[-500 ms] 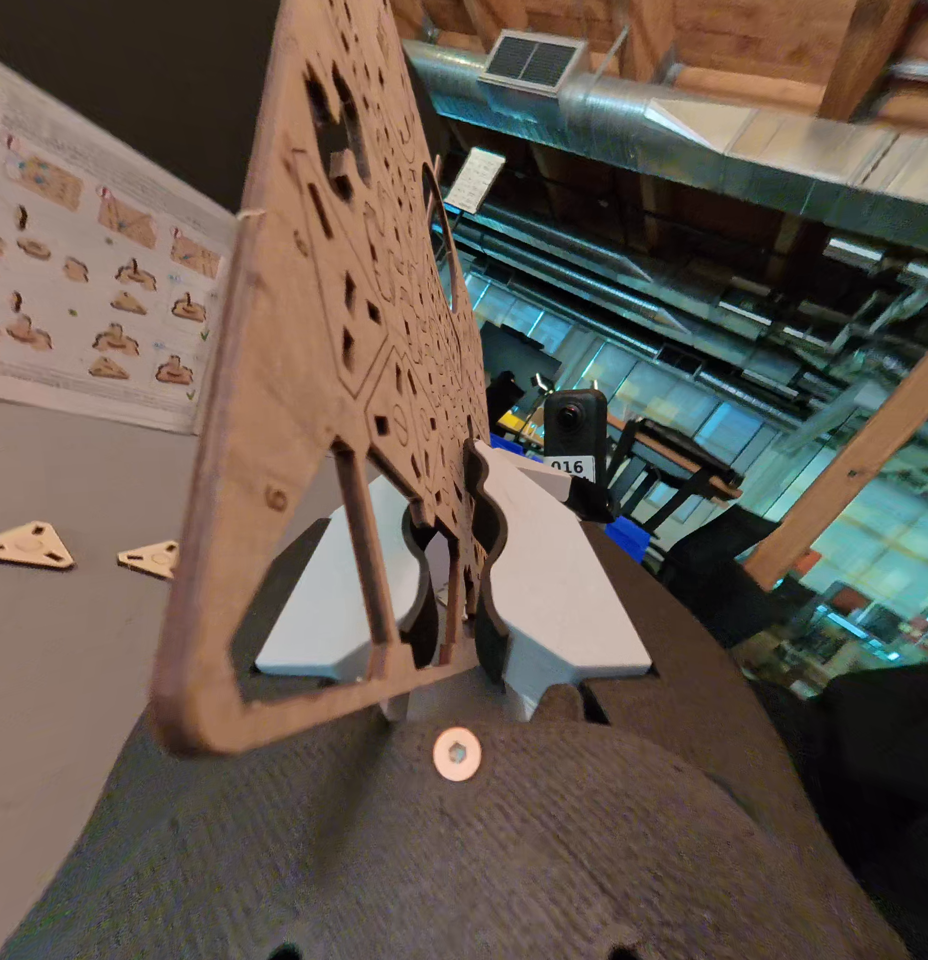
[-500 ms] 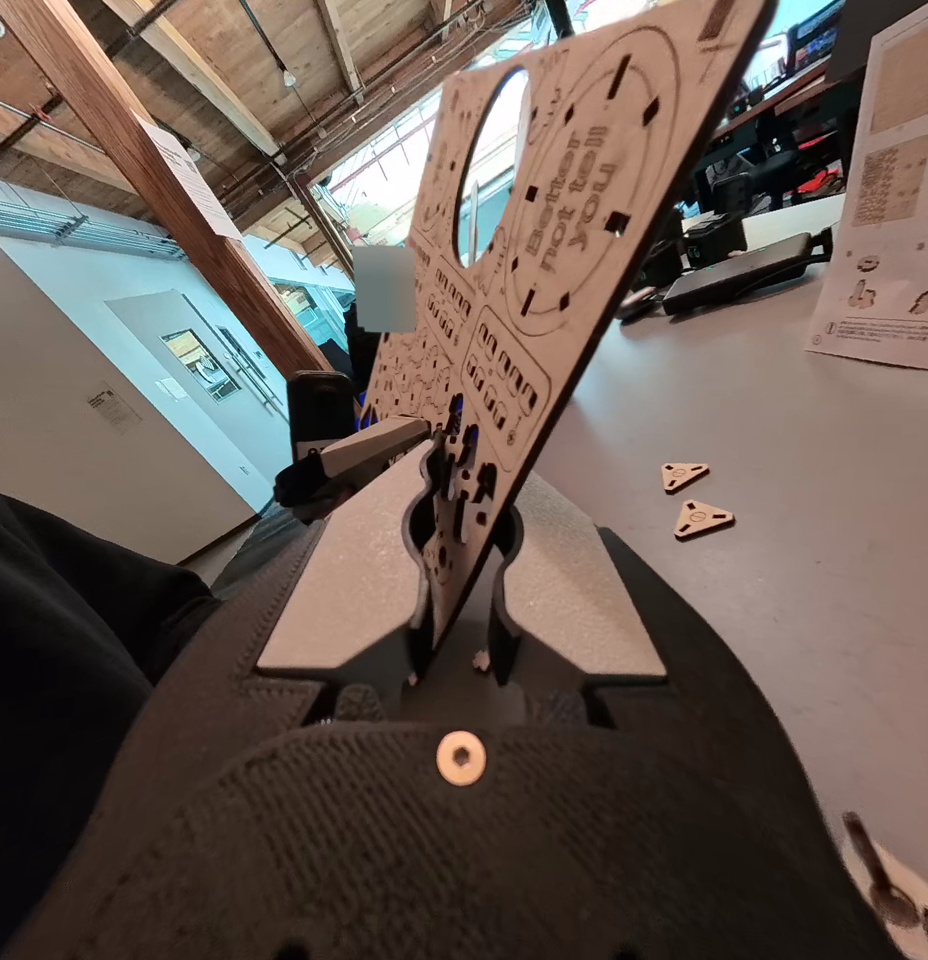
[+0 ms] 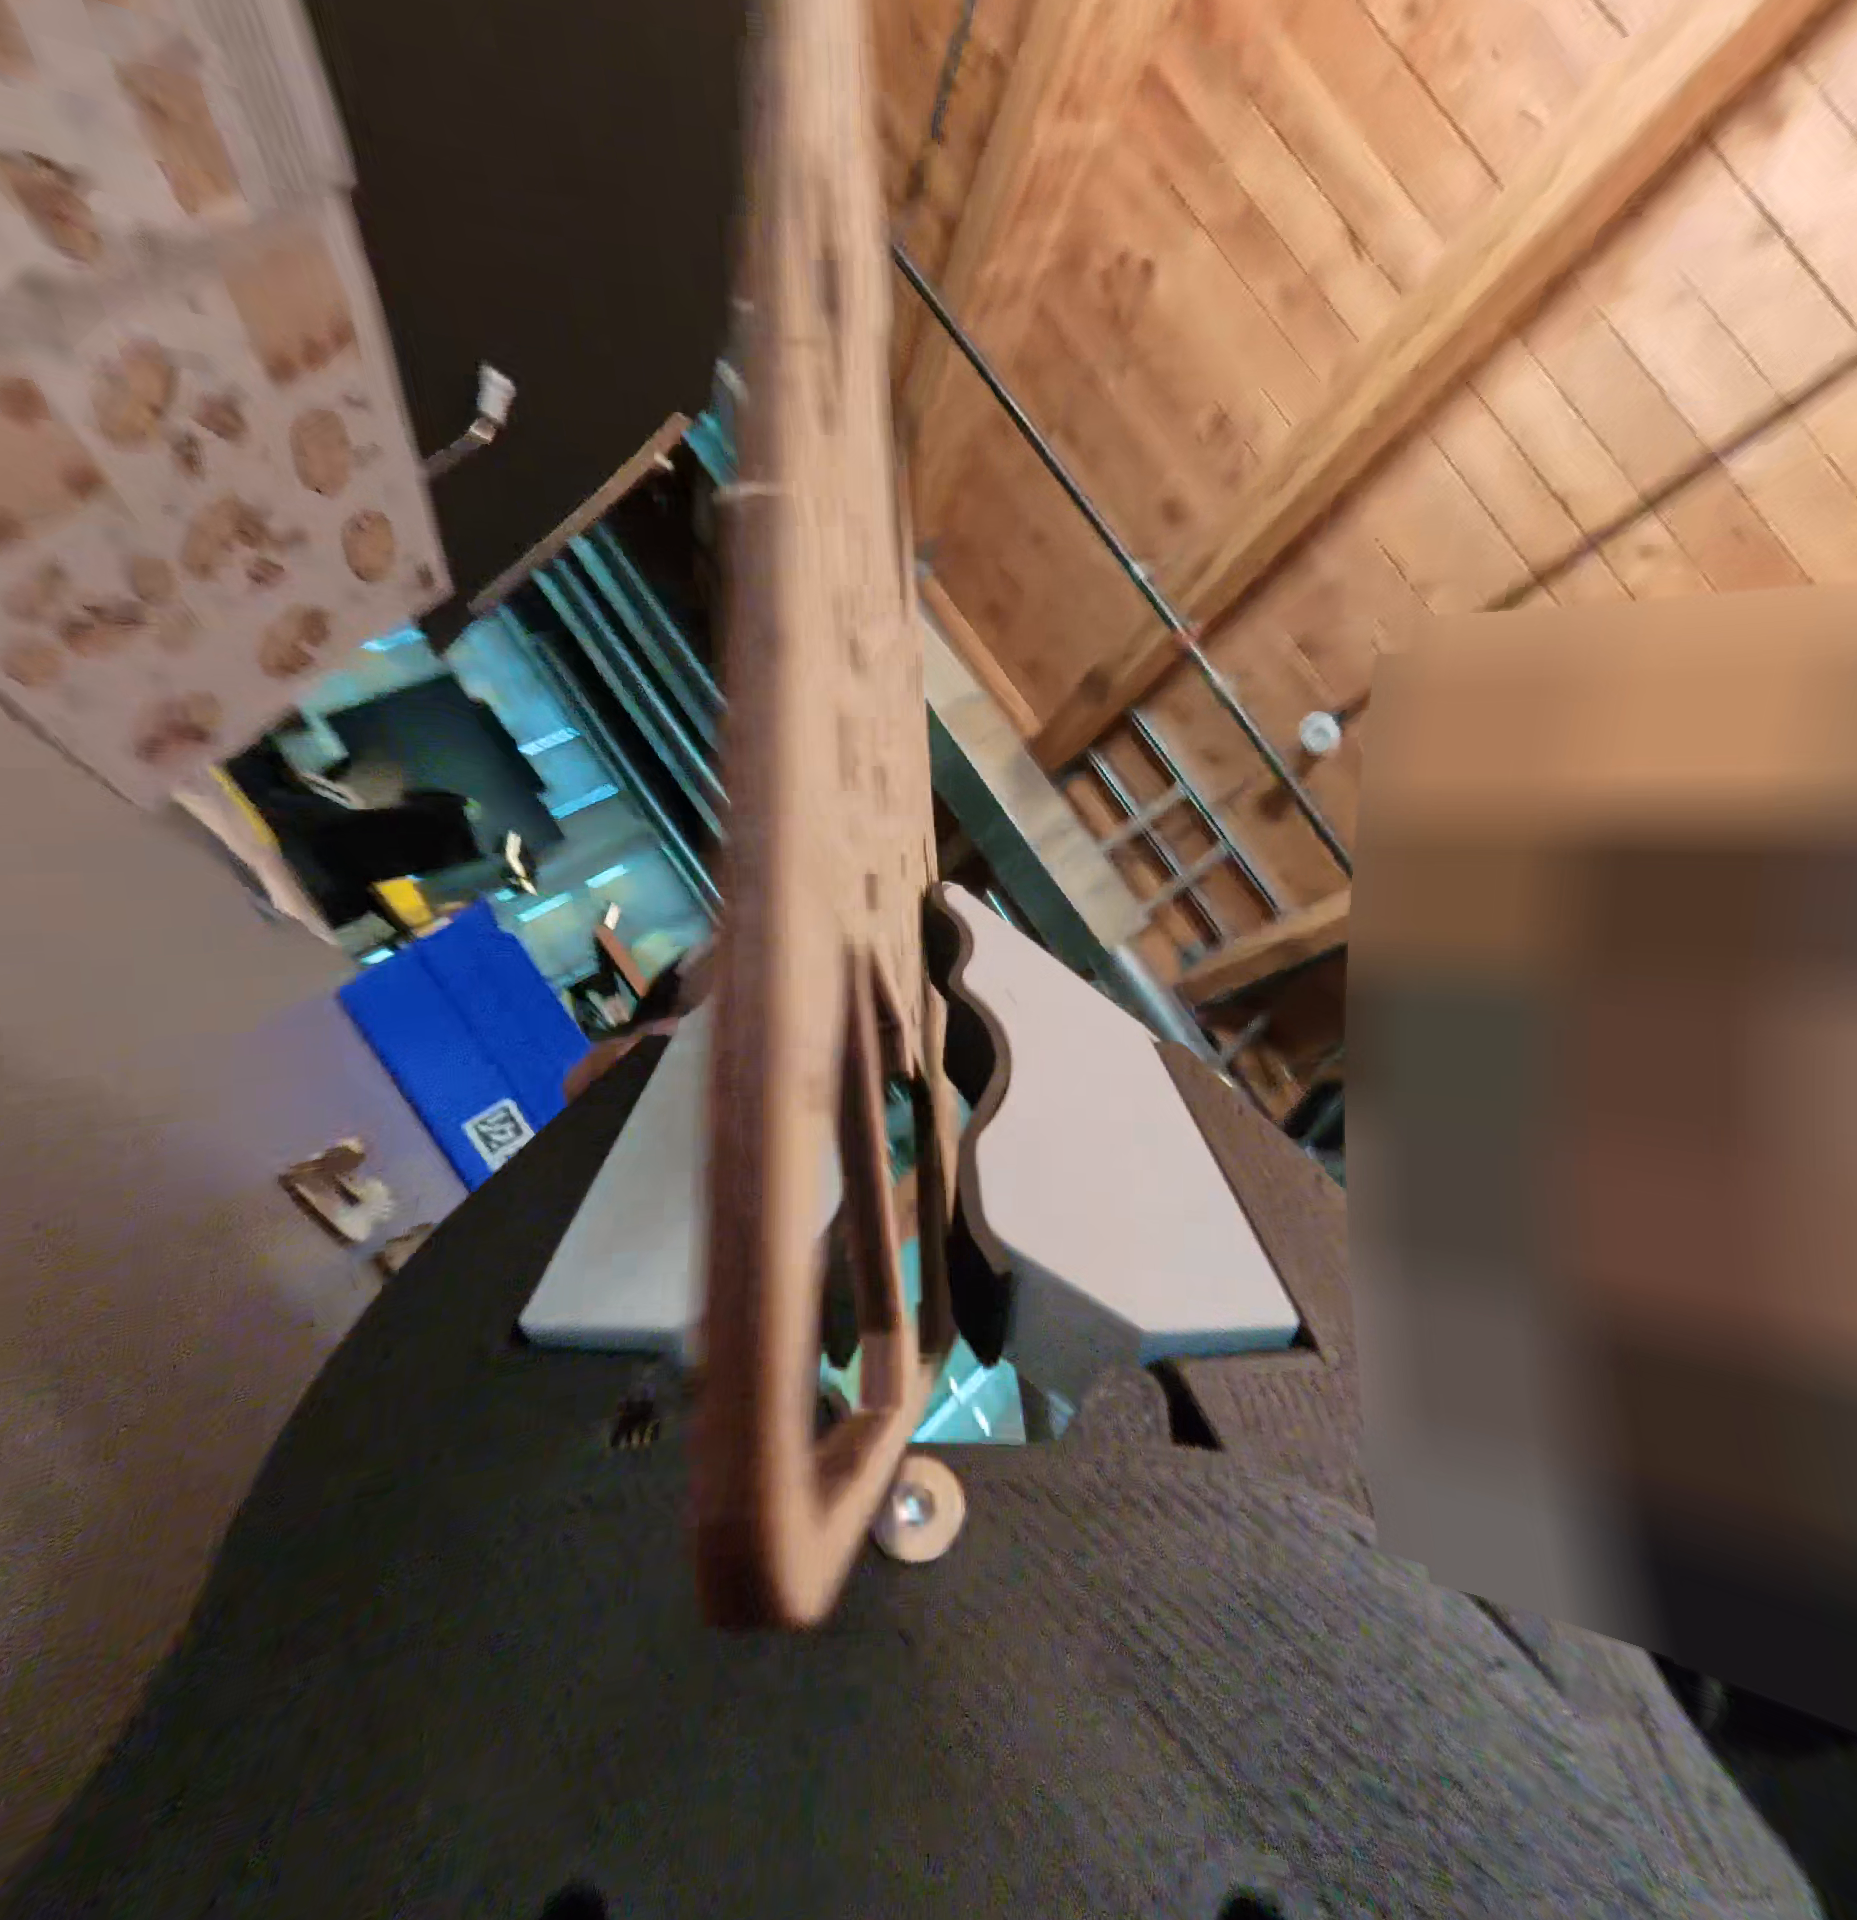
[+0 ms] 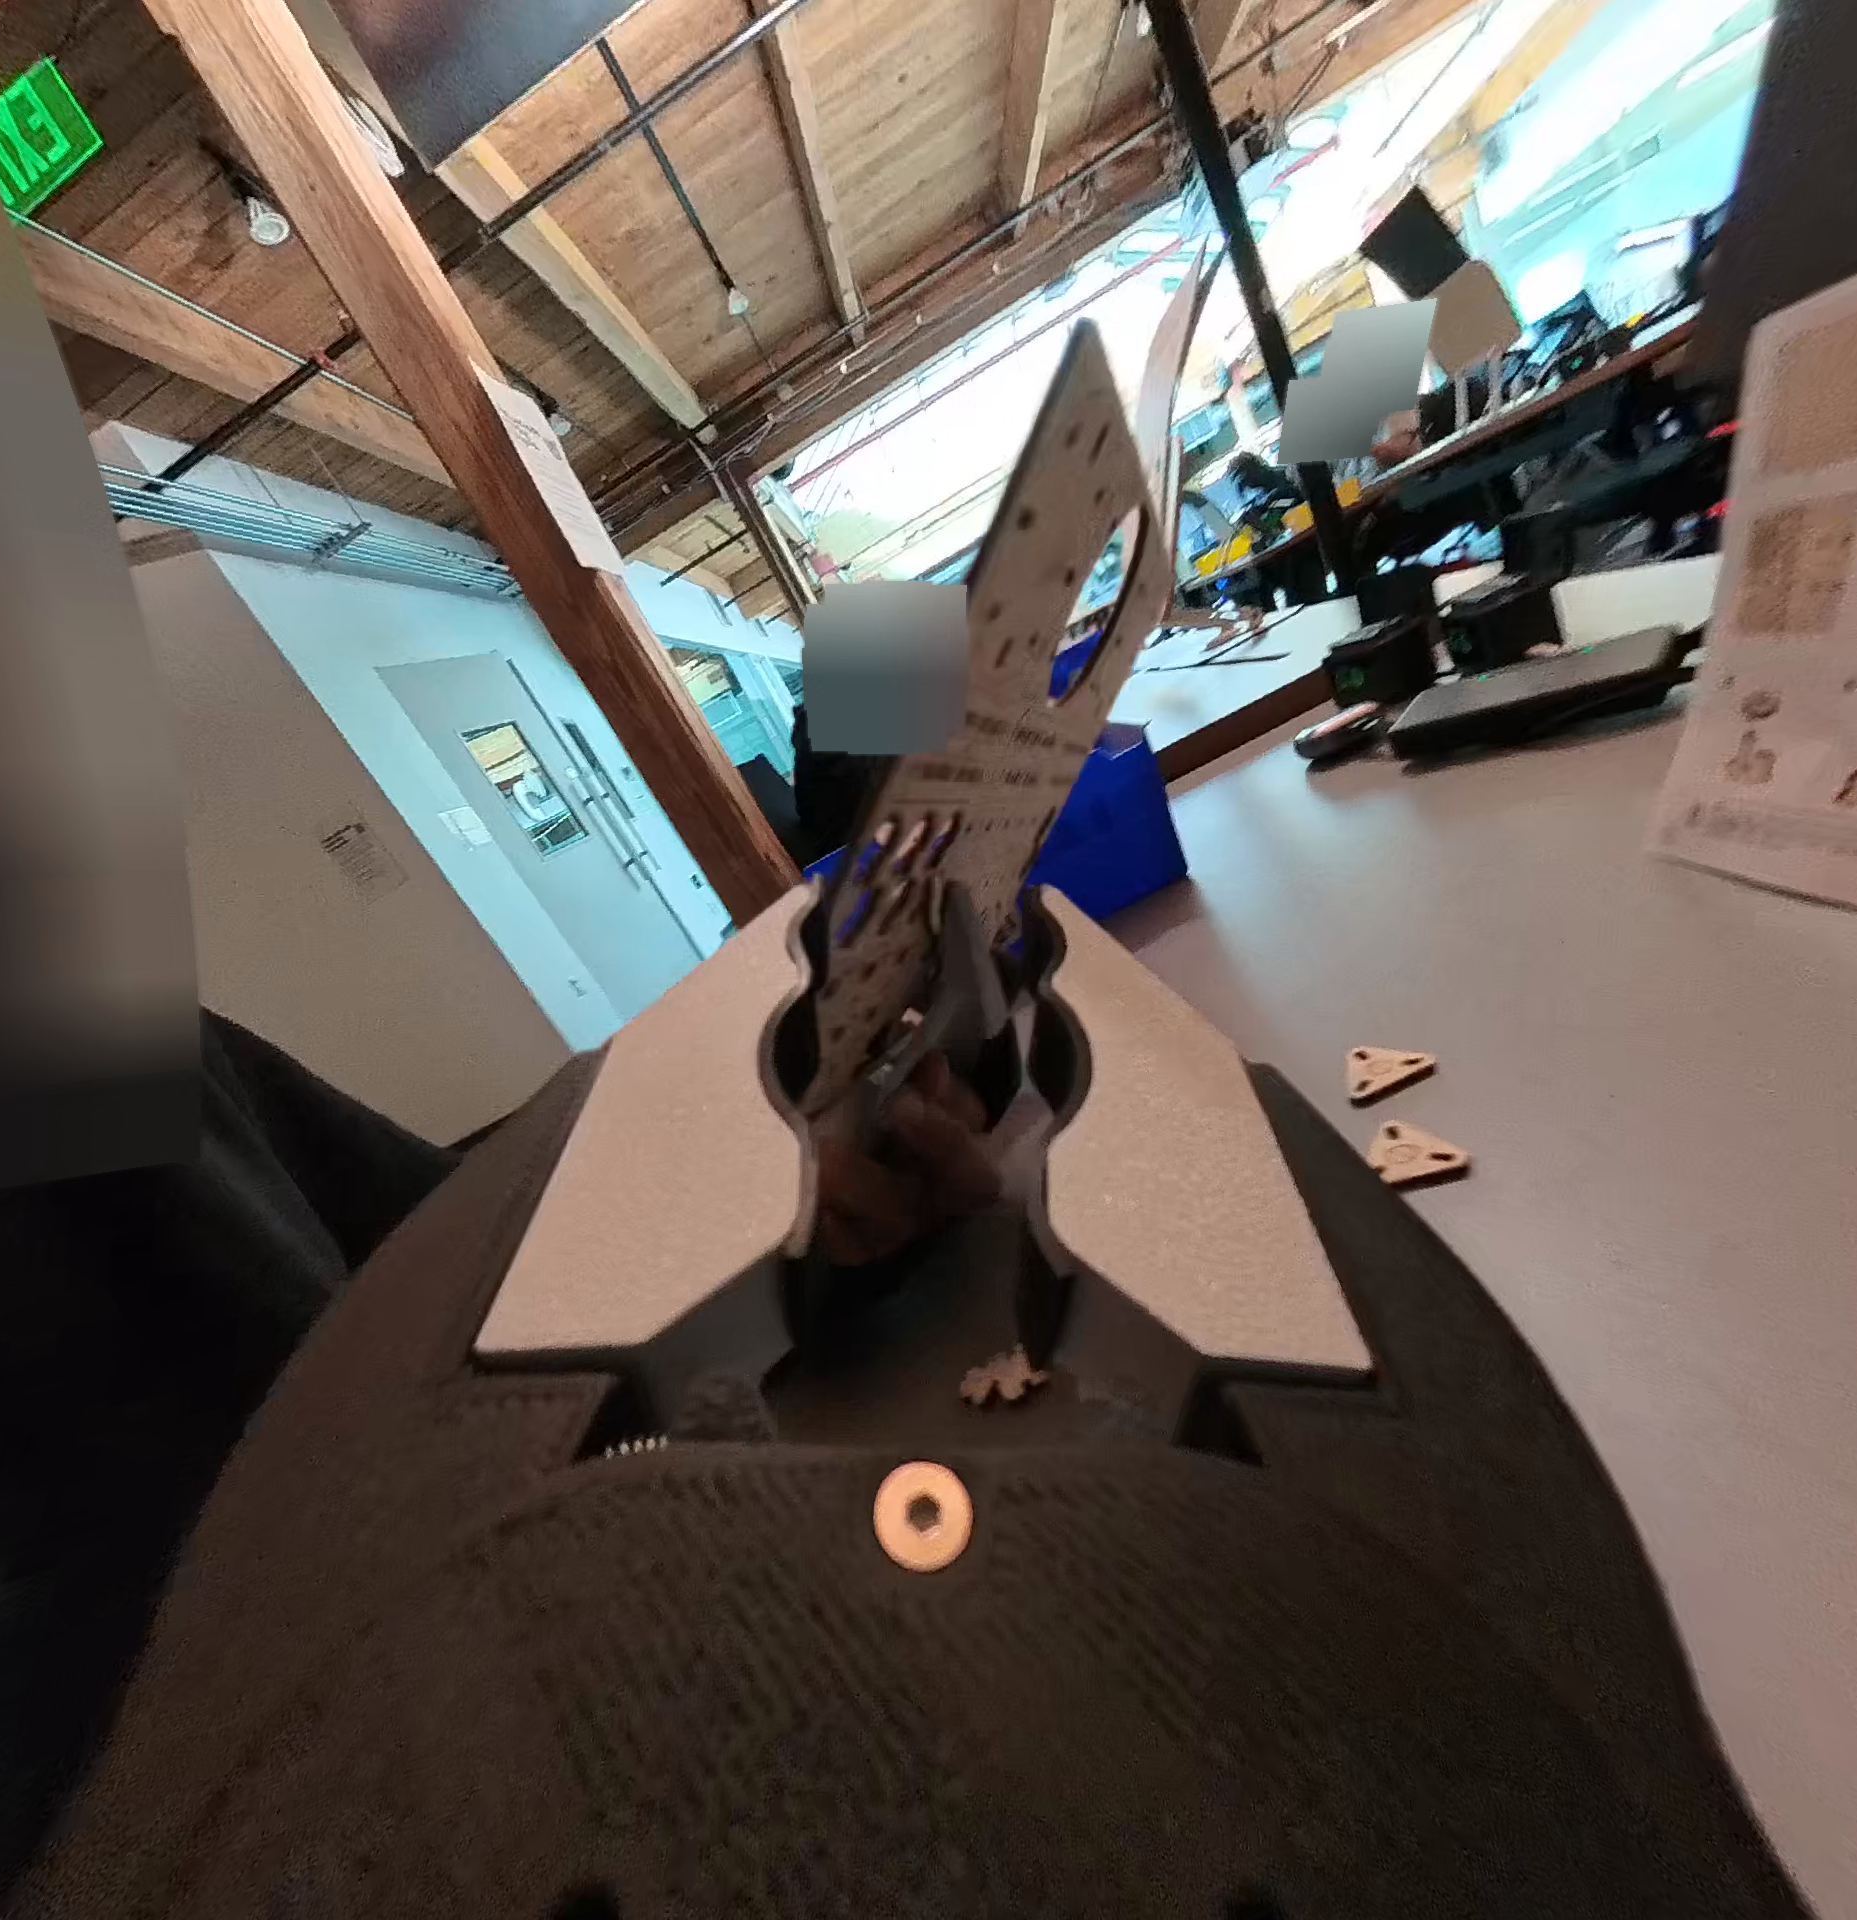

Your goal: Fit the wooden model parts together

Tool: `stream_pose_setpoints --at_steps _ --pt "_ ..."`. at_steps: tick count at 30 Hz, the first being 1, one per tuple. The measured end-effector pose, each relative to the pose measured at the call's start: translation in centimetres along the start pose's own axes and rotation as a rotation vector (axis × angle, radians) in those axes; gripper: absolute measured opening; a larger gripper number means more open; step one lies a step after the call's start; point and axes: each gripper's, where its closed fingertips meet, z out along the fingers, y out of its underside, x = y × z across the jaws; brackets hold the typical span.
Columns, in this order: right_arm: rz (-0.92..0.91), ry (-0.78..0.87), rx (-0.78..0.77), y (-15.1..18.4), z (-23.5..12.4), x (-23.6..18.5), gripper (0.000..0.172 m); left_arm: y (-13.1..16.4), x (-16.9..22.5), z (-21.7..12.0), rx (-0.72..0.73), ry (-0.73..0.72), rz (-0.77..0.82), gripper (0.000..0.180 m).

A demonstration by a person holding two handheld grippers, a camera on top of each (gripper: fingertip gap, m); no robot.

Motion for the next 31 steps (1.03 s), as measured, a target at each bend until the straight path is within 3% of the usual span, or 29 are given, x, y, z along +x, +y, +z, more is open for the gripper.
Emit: stream_pose_setpoints --at_steps 3,8,14,21,24,31 --pt "-0.098 0.023 -0.045 0.2 -0.3 0.2 0.011 1.6 0.8 0.7 -0.085 0.043 0.014 0.0" --pt "-0.452 0.049 -0.271 3.9 1.0 -0.9 0.033 2.6 1.0 1.0 -0.145 0.056 0.01 0.0" --pt "-0.74 0.06 -0.229 4.2 1.6 -2.7 0.025 3.8 0.6 1.2 -0.207 0.054 -0.049 0.002" --pt "-0.551 0.006 -0.175 3.2 1.3 -2.8 0.028 4.8 1.3 1.4 -0.269 0.091 -0.053 0.001" --pt "-0.519 -0.038 -0.215 4.0 1.5 -3.3 0.002 4.4 1.0 1.2 -0.25 0.077 -0.063 0.002" --pt "-0.486 -0.072 -0.191 3.7 1.6 -3.7 0.0 4.7 1.8 1.3 -0.27 0.122 -0.071 0.002"
